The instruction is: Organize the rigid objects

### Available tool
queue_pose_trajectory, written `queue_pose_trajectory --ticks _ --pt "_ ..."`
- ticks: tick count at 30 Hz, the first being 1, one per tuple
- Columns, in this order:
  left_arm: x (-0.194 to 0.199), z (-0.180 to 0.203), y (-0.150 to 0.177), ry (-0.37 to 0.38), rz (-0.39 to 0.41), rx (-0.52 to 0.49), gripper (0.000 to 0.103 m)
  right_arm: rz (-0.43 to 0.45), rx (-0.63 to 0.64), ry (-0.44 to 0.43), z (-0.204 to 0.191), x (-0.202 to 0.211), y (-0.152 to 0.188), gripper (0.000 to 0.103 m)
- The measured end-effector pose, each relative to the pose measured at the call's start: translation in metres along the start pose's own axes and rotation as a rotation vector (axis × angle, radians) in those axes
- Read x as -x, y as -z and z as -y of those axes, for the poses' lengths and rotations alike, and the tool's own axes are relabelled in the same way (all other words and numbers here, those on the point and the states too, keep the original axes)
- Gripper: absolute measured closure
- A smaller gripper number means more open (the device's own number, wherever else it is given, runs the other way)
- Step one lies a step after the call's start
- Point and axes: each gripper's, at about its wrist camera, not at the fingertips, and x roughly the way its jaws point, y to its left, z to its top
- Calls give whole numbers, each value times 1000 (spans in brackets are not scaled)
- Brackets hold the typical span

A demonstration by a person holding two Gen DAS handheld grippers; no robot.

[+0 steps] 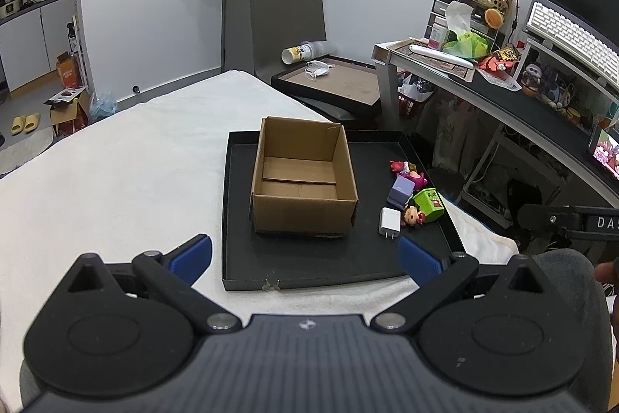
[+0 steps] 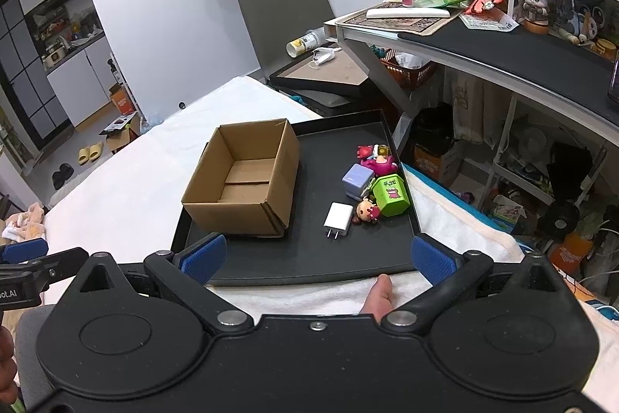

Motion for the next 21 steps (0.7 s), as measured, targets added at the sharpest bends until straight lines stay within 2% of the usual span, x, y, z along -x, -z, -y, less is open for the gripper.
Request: queue_pose_trajectory --ticks 21 --pt "-3 2 0 -7 -14 -8 1 1 3 10 0 -2 2 0"
